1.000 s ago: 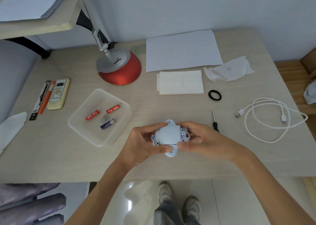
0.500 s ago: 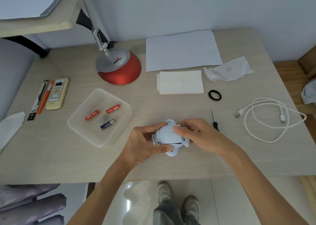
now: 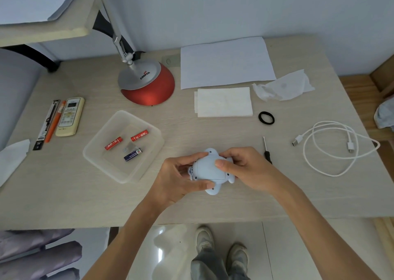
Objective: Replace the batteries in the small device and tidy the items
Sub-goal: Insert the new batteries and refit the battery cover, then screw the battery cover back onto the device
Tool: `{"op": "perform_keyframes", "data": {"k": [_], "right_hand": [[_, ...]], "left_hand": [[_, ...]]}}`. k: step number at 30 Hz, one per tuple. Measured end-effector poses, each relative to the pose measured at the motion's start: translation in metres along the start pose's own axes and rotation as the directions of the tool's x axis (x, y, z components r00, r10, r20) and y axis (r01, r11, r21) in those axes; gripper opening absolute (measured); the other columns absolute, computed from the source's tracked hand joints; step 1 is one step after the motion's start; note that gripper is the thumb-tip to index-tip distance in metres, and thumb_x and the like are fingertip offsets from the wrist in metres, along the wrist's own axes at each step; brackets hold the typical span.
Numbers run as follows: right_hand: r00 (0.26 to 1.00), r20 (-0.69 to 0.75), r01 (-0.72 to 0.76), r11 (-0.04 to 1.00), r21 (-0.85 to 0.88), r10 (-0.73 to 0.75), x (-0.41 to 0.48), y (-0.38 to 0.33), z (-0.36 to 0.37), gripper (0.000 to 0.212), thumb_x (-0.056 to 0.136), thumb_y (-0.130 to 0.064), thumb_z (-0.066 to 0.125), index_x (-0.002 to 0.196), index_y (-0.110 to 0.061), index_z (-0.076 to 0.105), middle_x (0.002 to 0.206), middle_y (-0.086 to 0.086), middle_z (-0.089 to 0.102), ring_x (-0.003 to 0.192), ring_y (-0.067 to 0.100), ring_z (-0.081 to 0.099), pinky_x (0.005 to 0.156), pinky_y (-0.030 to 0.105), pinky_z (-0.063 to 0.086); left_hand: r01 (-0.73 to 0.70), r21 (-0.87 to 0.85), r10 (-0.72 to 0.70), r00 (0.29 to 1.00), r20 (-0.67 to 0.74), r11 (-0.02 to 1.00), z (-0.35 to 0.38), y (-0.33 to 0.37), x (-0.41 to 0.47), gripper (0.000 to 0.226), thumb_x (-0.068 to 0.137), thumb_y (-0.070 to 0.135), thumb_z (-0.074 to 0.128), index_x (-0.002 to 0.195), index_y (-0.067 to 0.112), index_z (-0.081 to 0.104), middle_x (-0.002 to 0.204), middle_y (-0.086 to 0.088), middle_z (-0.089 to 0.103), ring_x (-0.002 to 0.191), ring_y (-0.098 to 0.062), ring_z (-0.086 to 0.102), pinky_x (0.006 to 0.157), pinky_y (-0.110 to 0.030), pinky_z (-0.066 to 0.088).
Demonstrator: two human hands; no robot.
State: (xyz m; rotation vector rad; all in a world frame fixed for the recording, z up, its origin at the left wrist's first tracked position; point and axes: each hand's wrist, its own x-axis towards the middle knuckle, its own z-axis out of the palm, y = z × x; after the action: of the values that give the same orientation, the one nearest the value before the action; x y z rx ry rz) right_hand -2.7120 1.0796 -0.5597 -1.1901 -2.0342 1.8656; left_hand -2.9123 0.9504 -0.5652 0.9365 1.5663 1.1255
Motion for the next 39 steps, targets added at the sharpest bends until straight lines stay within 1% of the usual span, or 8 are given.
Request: {"op": "perform_keyframes", "data": {"k": [4, 7, 12, 16, 20, 28, 33, 39], "right_hand": [[1.000, -0.005, -0.009, 0.998, -0.066, 0.009, -0.003, -0.007, -0.001, 0.021, 0.101, -0.040, 0.072, 0.106, -0.021, 0.078, 0.074, -0.008, 0.077, 0.084, 0.023, 0.076, 0.079, 0.041, 0.059], [0.998, -0.066, 0.011, 0.995, -0.103, -0.018, -0.013, -0.010, 0.000, 0.025, 0.099, -0.048, 0.070, 0.109, -0.027, 0.079, 0.090, -0.010, 0.081, 0.087, 0.014, 0.077, 0.088, 0.047, 0.062], [0.875, -0.476, -0.035, 0.969, -0.243, -0.088, -0.040, -0.010, -0.017, 0.028, 0.093, -0.051, 0.074, 0.113, -0.031, 0.076, 0.094, -0.016, 0.076, 0.077, 0.009, 0.071, 0.079, 0.042, 0.060], [0.742, -0.602, -0.262, 0.699, -0.666, -0.295, -0.058, 0.001, -0.024, 0.038, 0.090, -0.048, 0.078, 0.114, -0.020, 0.069, 0.096, -0.003, 0.067, 0.078, 0.025, 0.068, 0.063, 0.041, 0.057], [0.740, -0.603, -0.389, 0.542, -0.745, -0.297, -0.058, 0.023, -0.010, 0.047, 0.086, -0.050, 0.081, 0.105, -0.010, 0.067, 0.094, 0.008, 0.065, 0.077, 0.033, 0.067, 0.052, 0.034, 0.049], [0.694, -0.657, -0.437, 0.554, -0.709, -0.294, -0.045, 0.045, -0.003, 0.029, 0.104, -0.035, 0.060, 0.097, -0.007, 0.061, 0.091, 0.010, 0.061, 0.074, 0.033, 0.064, 0.053, 0.032, 0.035], [0.738, -0.635, -0.454, 0.528, -0.718, -0.229, -0.045, 0.039, -0.009, 0.023, 0.109, -0.027, 0.052, 0.098, -0.007, 0.057, 0.088, 0.011, 0.063, 0.069, 0.033, 0.065, 0.051, 0.033, 0.037], [0.793, -0.555, -0.246, 0.703, -0.667, -0.249, -0.063, -0.004, -0.037, 0.015, 0.108, -0.026, 0.055, 0.105, -0.011, 0.056, 0.081, 0.006, 0.068, 0.071, 0.036, 0.067, 0.060, 0.040, 0.046]], "left_hand": [[0.013, 0.007, -0.013, 1.000, 0.011, 1.000, -0.001, 0.002, 0.001, 0.071, 0.065, -0.001, 0.098, 0.130, 0.015, 0.075, 0.122, 0.000, 0.081, 0.114, -0.015, 0.076, 0.091, -0.022, 0.060], [0.011, 0.011, -0.012, 1.000, 0.015, 1.000, -0.001, 0.002, 0.001, 0.071, 0.064, -0.002, 0.098, 0.130, 0.012, 0.075, 0.120, 0.000, 0.081, 0.112, -0.015, 0.077, 0.091, -0.022, 0.059], [0.026, 0.016, -0.026, 1.000, 0.008, 1.000, -0.001, 0.002, 0.001, 0.070, 0.061, 0.005, 0.100, 0.125, 0.020, 0.077, 0.121, 0.004, 0.081, 0.114, -0.014, 0.076, 0.095, -0.022, 0.059], [0.025, 0.010, -0.025, 1.000, 0.005, 1.000, -0.001, 0.001, 0.002, 0.069, 0.061, -0.001, 0.098, 0.123, 0.021, 0.077, 0.119, 0.006, 0.081, 0.109, -0.009, 0.076, 0.091, -0.019, 0.058], [0.018, 0.019, -0.018, 1.000, 0.008, 1.000, -0.001, 0.002, 0.002, 0.068, 0.061, 0.001, 0.099, 0.122, 0.023, 0.077, 0.120, 0.006, 0.081, 0.109, -0.008, 0.076, 0.090, -0.018, 0.058], [0.011, 0.054, -0.012, 1.000, 0.025, 0.998, -0.002, 0.002, 0.004, 0.067, 0.064, -0.001, 0.098, 0.123, 0.024, 0.077, 0.119, 0.008, 0.081, 0.110, -0.009, 0.076, 0.090, -0.017, 0.058], [0.021, 0.086, -0.024, 0.999, 0.038, 0.996, -0.002, 0.002, 0.006, 0.069, 0.065, 0.004, 0.100, 0.128, 0.023, 0.077, 0.121, 0.005, 0.081, 0.113, -0.014, 0.076, 0.092, -0.021, 0.059], [0.031, 0.132, -0.039, 0.998, 0.054, 0.991, -0.003, 0.003, 0.007, 0.072, 0.066, 0.011, 0.102, 0.132, 0.024, 0.076, 0.120, 0.009, 0.081, 0.114, -0.016, 0.076, 0.096, -0.024, 0.060]]}}
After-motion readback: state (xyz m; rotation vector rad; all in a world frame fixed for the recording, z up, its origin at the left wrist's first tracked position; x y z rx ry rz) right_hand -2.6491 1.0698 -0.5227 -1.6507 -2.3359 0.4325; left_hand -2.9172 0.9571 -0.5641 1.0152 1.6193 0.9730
